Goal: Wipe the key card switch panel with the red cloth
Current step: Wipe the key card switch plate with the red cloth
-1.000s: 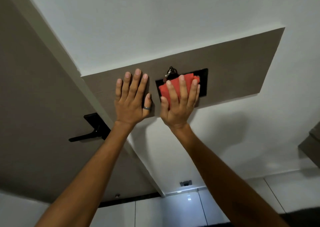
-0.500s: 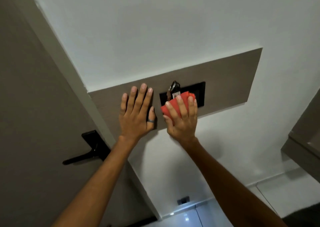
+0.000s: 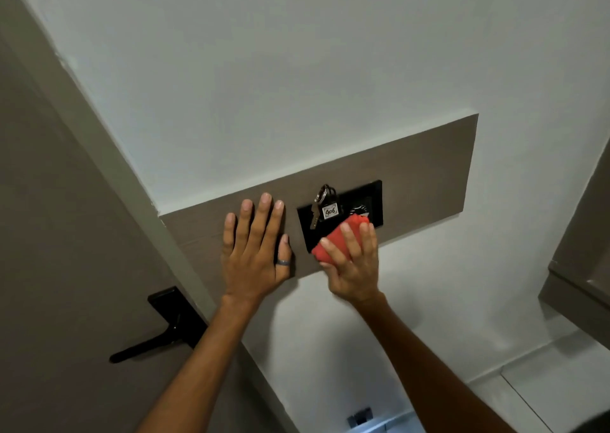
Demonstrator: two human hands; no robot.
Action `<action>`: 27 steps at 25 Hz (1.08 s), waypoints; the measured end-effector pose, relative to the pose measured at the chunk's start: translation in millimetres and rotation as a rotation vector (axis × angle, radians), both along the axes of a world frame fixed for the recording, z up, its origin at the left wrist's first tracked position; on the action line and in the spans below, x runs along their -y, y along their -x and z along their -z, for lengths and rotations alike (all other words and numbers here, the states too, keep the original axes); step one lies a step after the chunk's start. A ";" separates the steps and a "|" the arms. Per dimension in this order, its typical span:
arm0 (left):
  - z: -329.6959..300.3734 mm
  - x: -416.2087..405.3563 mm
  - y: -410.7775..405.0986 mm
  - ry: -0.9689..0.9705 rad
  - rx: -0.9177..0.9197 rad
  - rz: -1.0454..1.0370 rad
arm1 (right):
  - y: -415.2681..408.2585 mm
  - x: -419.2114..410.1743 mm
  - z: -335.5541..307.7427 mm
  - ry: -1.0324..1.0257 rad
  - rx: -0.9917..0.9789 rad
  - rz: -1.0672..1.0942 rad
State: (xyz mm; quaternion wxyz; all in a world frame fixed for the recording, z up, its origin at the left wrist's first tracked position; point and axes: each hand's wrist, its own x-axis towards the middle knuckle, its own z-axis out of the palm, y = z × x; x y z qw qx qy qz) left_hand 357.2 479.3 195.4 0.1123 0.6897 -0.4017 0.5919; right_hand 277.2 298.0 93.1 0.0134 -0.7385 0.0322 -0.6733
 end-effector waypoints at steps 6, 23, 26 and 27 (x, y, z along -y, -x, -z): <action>-10.1 -6.1 -8.8 0.023 0.057 -0.039 | -14.1 -25.9 -40.4 -0.164 0.118 -0.044; -1.3 -2.1 -12.4 0.037 0.061 -0.043 | 12.8 45.4 -45.3 -0.115 0.064 -0.038; -3.0 -1.1 -10.9 0.048 0.056 -0.055 | 18.4 50.5 -51.7 -0.082 0.044 -0.064; -2.2 -0.6 -10.9 0.054 0.055 -0.052 | 15.5 50.9 -64.0 -0.081 0.054 -0.064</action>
